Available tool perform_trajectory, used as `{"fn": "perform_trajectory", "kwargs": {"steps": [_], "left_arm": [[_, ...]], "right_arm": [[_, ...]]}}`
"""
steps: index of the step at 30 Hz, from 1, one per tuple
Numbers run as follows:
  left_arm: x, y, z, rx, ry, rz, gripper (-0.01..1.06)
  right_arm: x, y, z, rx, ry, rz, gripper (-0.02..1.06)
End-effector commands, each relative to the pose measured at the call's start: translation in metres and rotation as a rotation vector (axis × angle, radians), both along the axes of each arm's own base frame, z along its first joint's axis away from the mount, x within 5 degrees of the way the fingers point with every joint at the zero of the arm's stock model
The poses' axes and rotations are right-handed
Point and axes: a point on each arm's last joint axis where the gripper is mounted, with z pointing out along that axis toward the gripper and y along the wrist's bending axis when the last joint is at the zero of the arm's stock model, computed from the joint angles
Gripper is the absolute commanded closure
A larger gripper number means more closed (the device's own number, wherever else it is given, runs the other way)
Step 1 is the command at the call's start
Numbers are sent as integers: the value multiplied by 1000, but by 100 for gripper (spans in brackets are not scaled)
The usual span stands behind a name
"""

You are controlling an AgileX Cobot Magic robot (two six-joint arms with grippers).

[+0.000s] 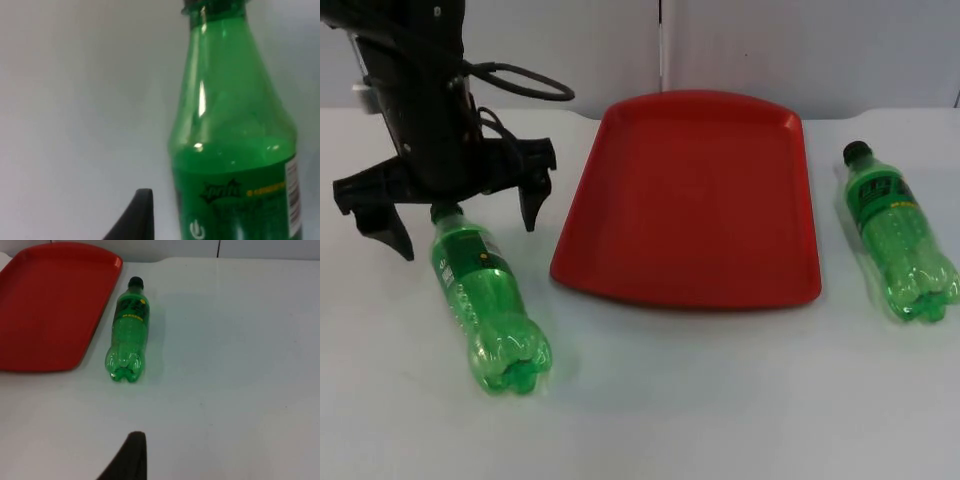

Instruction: Place the bottle upright on the tray.

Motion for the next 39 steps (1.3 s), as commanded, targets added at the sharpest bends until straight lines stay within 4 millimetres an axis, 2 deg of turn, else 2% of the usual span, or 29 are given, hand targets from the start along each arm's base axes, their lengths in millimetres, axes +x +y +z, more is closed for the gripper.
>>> {"fn": "perform_trajectory", "kwargs": {"steps": [1, 9, 19, 39], "left_arm": [[2, -1, 0, -10, -18, 26, 0], [3, 3, -11, -7, 16, 59, 0], [6, 20, -24, -68, 77, 57, 0], [10, 16, -57, -95, 96, 50, 0]], "right_arm": [[0, 0, -1, -9, -1, -3, -1], [0, 0, -1, -9, -1, -3, -1], [0, 0, -1, -9, -1, -3, -1], [0, 0, -1, -9, -1, -3, -1]]}}
